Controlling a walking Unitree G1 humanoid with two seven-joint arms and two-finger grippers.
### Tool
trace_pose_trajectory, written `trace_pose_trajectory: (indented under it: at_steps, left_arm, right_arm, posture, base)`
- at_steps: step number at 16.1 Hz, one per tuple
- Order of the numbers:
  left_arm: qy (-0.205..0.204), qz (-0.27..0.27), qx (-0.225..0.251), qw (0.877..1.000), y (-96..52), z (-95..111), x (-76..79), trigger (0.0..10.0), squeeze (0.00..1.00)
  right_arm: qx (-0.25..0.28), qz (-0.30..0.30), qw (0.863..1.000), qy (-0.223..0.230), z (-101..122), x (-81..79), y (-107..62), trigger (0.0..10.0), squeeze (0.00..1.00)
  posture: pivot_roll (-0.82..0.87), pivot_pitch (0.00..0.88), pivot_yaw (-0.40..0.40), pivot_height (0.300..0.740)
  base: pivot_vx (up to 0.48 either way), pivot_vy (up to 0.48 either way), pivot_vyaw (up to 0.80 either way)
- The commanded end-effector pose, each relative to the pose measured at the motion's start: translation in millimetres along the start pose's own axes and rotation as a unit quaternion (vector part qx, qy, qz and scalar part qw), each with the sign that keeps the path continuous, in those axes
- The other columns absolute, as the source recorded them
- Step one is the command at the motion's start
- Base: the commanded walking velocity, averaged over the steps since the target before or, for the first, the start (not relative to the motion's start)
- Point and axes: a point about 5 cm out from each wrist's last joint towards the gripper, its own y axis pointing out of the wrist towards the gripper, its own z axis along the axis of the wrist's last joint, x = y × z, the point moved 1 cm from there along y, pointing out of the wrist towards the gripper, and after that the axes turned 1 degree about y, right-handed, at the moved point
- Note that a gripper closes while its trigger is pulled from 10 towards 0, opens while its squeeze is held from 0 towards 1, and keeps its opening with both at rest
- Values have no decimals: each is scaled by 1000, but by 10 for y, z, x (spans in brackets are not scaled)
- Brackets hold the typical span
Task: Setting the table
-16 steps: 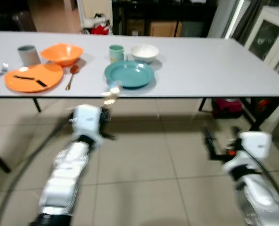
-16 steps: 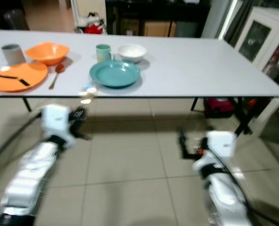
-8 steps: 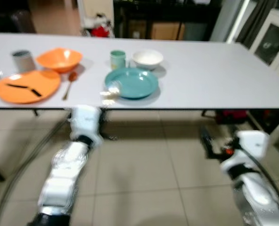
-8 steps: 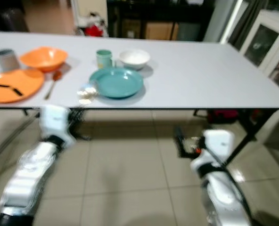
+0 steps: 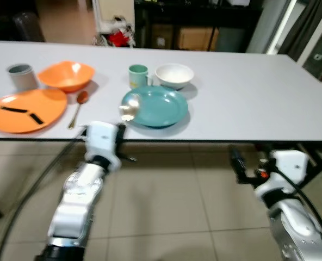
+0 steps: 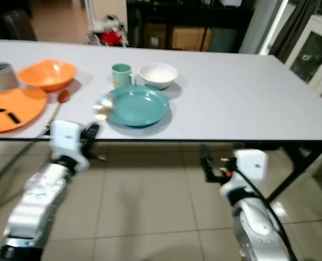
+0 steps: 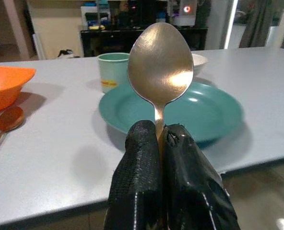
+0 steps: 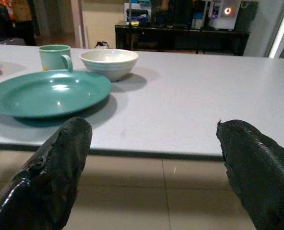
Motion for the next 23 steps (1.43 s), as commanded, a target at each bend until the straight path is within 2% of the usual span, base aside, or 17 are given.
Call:
trace_pose_trajectory:
  at_steps: [1, 8, 16, 18, 20, 23]
  left_arm:
    - [-4, -22, 6, 1000, 42, 39, 132, 10000, 0]
    - [-5, -30, 7, 999, 81, 53, 166, 10000, 0]
    - [0, -48, 3, 999, 222, 73, 242, 10000, 0]
    - [-11, -36, -21, 999, 287, 28, 238, 10000, 0]
    - [-16, -33, -56, 998, 379, -27, 232, 10000, 0]
    - [-38, -20, -87, 995, 537, 11, 196, 10000, 0]
  right_arm:
    - [-2, -13, 1000, -9, 23, 92, -25, 10000, 0]
    - [-3, -12, 1000, -10, 37, 110, -26, 10000, 0]
    - [-13, 18, 1000, -12, 61, 104, -37, 10000, 0]
    - [-19, 32, 999, -16, 64, 94, -31, 10000, 0]
    - [-27, 74, 997, -14, 81, 34, -29, 10000, 0]
    - [-30, 130, 991, -29, 182, 23, -32, 10000, 0]
  posture:
    - [-30, 0, -47, 740]
    - [-35, 0, -43, 740]
    - [-44, 0, -39, 740]
    - [-44, 0, -41, 740]
    - [-45, 0, -40, 740]
    - [-48, 0, -37, 740]
  base:
    - [349, 0, 0]
    - [348, 0, 0]
    - [341, 0, 0]
    - [159, 0, 0]
    - [0, 0, 0]
    - [0, 0, 0]
